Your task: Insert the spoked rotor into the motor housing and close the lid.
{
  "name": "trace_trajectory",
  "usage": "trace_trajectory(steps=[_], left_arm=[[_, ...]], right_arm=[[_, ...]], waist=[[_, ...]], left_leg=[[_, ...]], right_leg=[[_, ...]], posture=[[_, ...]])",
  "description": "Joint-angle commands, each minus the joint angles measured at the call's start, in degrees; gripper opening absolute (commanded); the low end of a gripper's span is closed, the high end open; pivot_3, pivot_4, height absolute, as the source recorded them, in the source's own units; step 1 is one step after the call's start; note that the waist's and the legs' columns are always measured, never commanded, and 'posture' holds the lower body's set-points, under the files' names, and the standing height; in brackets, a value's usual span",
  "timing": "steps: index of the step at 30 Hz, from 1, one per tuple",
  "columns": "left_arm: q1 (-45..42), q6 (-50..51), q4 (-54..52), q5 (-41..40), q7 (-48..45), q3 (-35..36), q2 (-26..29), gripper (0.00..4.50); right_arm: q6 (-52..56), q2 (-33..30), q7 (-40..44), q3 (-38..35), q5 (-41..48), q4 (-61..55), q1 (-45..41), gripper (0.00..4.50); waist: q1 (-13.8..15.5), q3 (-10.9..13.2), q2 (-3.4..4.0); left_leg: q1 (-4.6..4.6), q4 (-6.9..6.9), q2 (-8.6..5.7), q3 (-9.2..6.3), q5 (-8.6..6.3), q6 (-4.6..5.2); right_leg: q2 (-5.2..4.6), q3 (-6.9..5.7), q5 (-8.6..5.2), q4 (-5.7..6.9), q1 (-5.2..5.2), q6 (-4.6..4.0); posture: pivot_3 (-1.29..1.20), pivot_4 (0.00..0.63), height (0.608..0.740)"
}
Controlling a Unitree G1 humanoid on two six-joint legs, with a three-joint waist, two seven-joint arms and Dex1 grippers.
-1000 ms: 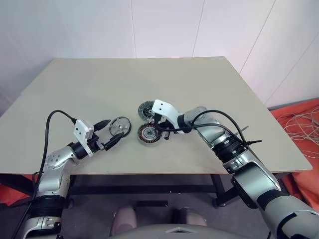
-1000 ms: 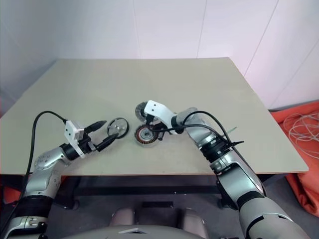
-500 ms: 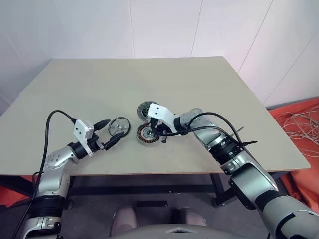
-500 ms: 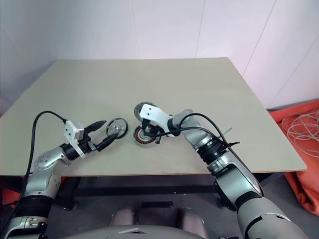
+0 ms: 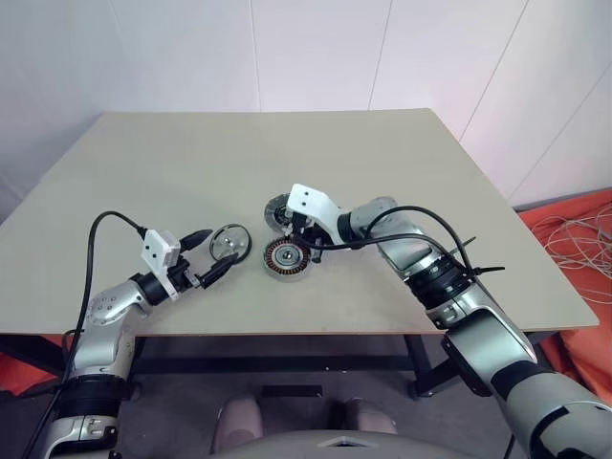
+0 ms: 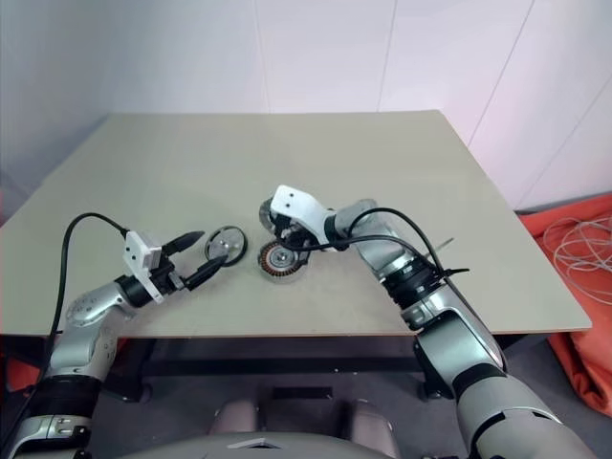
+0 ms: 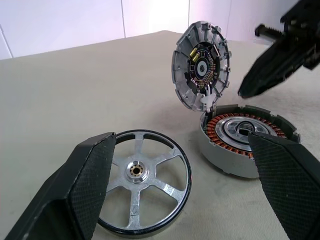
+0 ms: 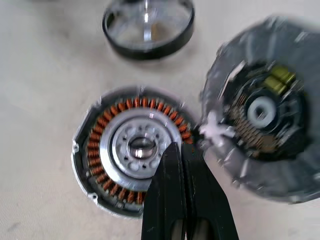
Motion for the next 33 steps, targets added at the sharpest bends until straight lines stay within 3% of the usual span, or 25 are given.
trace_trajectory(steps=[1,15,33], left_arm=[[-1.3,-0.5,-1.2,-0.2,-0.1,0.2,0.4,4.5],[-1.1,-0.5,-1.3,-0.3,0.1,0.3,0.4,4.5],[-1.5,-0.6,-0.9,-0.2,0.0,0.1,0.4,4.5]], right_arm=[[0.1,0.6,0.2,-1.2,1.7,-3.3,0.3,0.03],[-3.5,1.1,-0.8,2.9,-0.5,2.7,5.7,0.03],[-2.5,2.2,-0.9,-2.2,3.0,2.0,1.4,0.03]], waist=[[0.0,0.0,0.0],[0.0,0.0,0.0],[0.0,0.0,-0.01]], left_leg=[[0.0,0.0,0.0,0.0,0.0,0.0],[0.0,0.0,-0.01,0.0,0.0,0.0],[0.03,0.0,0.0,-0.03,0.0,0.0]], right_leg=[[0.0,0.0,0.0,0.0,0.0,0.0],[0.0,0.0,0.0,-0.01,0.01,0.0],[0.0,0.01,0.0,-0.01,0.04,0.0]], posture=[[0.0,0.0,0.74],[0.0,0.0,0.74],[0.0,0.0,0.74]])
